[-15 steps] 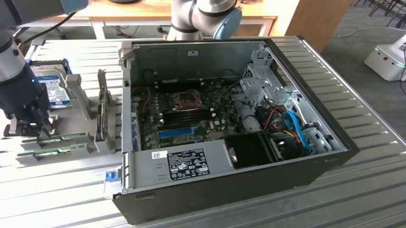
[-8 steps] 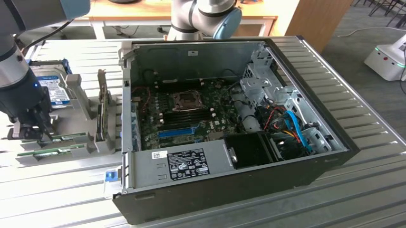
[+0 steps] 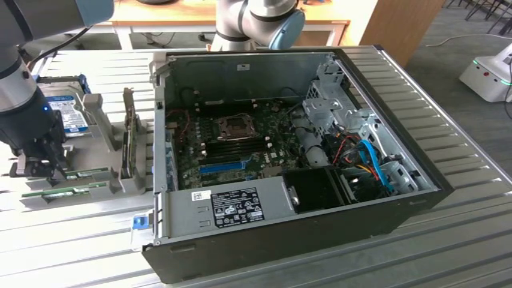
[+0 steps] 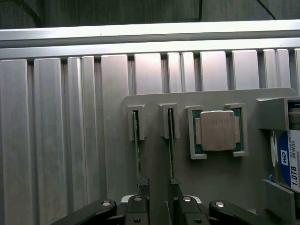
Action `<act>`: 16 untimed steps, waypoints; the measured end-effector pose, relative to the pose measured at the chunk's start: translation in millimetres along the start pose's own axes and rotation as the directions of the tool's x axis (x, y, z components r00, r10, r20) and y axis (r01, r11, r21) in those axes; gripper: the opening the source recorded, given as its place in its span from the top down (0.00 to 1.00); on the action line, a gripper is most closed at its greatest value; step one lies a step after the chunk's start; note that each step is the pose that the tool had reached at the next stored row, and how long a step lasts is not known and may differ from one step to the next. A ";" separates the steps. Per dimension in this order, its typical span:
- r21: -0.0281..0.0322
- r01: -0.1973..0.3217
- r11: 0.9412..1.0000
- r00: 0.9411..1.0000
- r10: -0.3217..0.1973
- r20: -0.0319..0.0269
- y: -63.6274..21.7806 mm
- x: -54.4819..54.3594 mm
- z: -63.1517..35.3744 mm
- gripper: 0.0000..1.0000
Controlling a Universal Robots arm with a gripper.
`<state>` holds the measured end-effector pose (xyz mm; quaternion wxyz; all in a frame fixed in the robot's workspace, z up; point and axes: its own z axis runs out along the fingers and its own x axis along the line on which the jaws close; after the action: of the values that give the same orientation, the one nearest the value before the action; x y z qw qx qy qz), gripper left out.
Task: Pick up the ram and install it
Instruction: 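Pick up the ram and move it above insertion slot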
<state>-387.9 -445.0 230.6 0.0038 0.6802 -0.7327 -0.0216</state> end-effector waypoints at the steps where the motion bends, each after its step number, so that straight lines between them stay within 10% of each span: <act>1: 0.000 0.000 1.000 1.000 0.000 0.000 -0.1 0.5 -0.1 0.70; 16: 0.000 0.000 1.000 1.000 0.000 0.000 -0.6 7.8 -0.1 0.70</act>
<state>-387.9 -452.8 230.5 0.0039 0.6802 -0.7327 -0.0215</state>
